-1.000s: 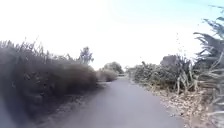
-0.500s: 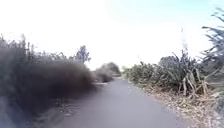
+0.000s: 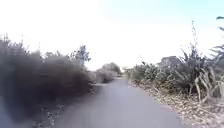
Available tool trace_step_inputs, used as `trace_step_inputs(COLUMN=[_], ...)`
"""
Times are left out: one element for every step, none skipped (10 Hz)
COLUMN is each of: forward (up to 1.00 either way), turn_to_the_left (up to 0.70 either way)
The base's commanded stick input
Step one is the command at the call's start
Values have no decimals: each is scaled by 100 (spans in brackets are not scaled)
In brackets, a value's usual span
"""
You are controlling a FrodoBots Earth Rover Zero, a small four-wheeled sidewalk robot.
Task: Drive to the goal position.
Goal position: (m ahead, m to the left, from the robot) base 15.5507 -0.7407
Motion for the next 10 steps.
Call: trace_step_inputs(forward=[85, 85, 85, 85, 85, 85, 85, 85, 85, 85], turn_to_the_left=[0, 0, 0, 0, 0, 0, 1, 3, 5, -21])
